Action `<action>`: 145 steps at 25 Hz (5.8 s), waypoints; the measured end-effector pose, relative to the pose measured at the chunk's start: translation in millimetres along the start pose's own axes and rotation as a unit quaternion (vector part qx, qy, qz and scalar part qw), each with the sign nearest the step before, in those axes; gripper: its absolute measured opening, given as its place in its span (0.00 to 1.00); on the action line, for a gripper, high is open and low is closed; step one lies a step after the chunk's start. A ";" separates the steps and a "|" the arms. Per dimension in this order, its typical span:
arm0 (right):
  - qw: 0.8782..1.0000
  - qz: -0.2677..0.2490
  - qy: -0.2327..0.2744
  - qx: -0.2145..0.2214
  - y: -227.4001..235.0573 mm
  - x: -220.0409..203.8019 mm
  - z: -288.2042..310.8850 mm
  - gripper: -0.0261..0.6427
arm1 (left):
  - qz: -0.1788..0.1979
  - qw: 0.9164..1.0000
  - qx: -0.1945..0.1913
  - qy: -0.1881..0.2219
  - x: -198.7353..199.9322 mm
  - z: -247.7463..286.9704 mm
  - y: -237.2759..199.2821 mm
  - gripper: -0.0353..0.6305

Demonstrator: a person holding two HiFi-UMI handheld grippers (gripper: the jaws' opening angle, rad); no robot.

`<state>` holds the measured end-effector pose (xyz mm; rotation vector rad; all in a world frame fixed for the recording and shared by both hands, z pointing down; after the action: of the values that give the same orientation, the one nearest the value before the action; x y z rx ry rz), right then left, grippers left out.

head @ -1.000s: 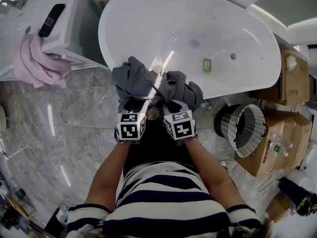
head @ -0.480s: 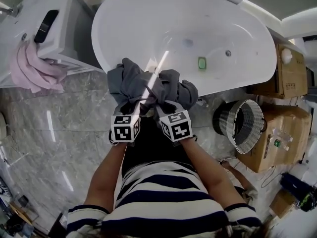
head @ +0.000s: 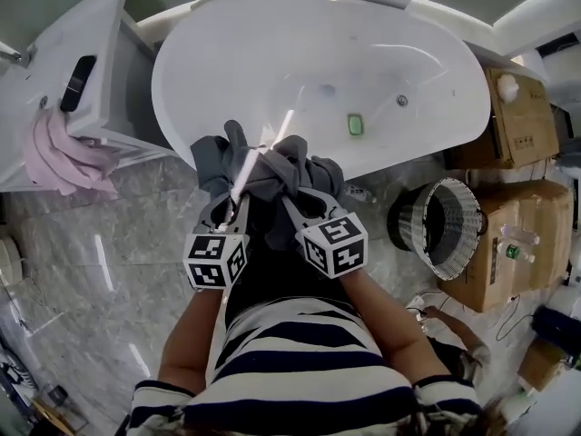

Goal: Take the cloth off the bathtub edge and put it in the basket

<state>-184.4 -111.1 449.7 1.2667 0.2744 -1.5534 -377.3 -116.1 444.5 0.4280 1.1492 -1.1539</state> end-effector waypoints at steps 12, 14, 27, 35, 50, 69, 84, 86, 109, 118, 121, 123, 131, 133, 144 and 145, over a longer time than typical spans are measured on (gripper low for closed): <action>0.984 0.001 0.170 -0.046 22.7 78.9 -122.7 0.15 | 0.052 0.983 -0.149 0.097 89.7 14.0 117.3 0.13; 0.979 -0.001 0.195 -0.066 31.7 86.8 -147.1 0.15 | 0.058 0.977 -0.180 0.103 98.4 20.8 142.1 0.13; 0.931 -0.005 0.300 -0.211 101.9 94.3 -311.7 0.15 | 0.083 0.923 -0.361 0.104 101.0 68.7 322.3 0.13; 0.896 -0.015 0.331 -0.297 136.3 79.5 -401.1 0.15 | 0.088 0.884 -0.450 0.090 82.8 90.3 425.0 0.13; 0.808 0.011 0.365 -0.463 185.4 45.5 -508.8 0.15 | 0.119 0.788 -0.603 0.027 50.9 131.9 575.0 0.13; 0.749 0.133 0.283 -0.584 300.4 -47.3 -500.2 0.15 | 0.170 0.703 -0.678 -0.134 -53.8 260.6 638.5 0.13; 0.743 0.250 0.177 -0.594 387.9 -159.6 -454.9 0.10 | 0.295 0.665 -0.633 -0.265 -176.4 350.7 628.6 0.13; 0.744 0.261 0.160 -0.594 396.4 -167.9 -451.8 0.10 | 0.317 0.658 -0.626 -0.272 -185.9 356.1 627.0 0.12; 0.710 0.337 0.138 -0.603 375.7 -207.0 -443.2 0.10 | 0.365 0.665 -0.580 -0.296 -203.3 356.8 613.6 0.11; 0.688 0.329 0.197 -0.617 338.1 -187.3 -453.7 0.10 | 0.261 0.708 -0.599 -0.269 -157.1 326.6 612.3 0.10; 0.681 0.322 0.209 -0.624 322.8 -181.3 -456.0 0.09 | 0.244 0.709 -0.610 -0.257 -143.4 311.8 614.2 0.10; 0.674 0.321 0.216 -0.629 313.1 -178.1 -457.6 0.09 | 0.234 0.706 -0.619 -0.252 -134.8 302.1 614.9 0.10; 0.668 0.306 0.238 -0.636 281.2 -160.3 -459.8 0.08 | 0.220 0.715 -0.617 -0.244 -106.0 275.3 605.2 0.10; 0.668 0.300 0.245 -0.635 274.4 -155.8 -460.7 0.08 | 0.215 0.720 -0.613 -0.243 -101.1 269.7 602.2 0.10; 0.664 0.311 0.279 -0.620 242.7 -148.8 -463.2 0.08 | 0.212 0.731 -0.604 -0.238 -91.5 245.8 583.1 0.10; 0.665 0.310 0.281 -0.619 240.5 -148.9 -463.1 0.08 | 0.212 0.732 -0.602 -0.239 -91.0 244.7 581.1 0.10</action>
<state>255.7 205.0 480.2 0.5120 0.9761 -0.1001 252.8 -25.2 468.4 -0.5865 1.0206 0.0592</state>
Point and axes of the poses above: the fingertips, and each gripper's own axes: z forward along the fingers, y to its right, x out of its top, the point moved 10 cm from there along -z, backward along the fingers, and after that the axes turned 14 degrees about y, right-handed, at the moved point
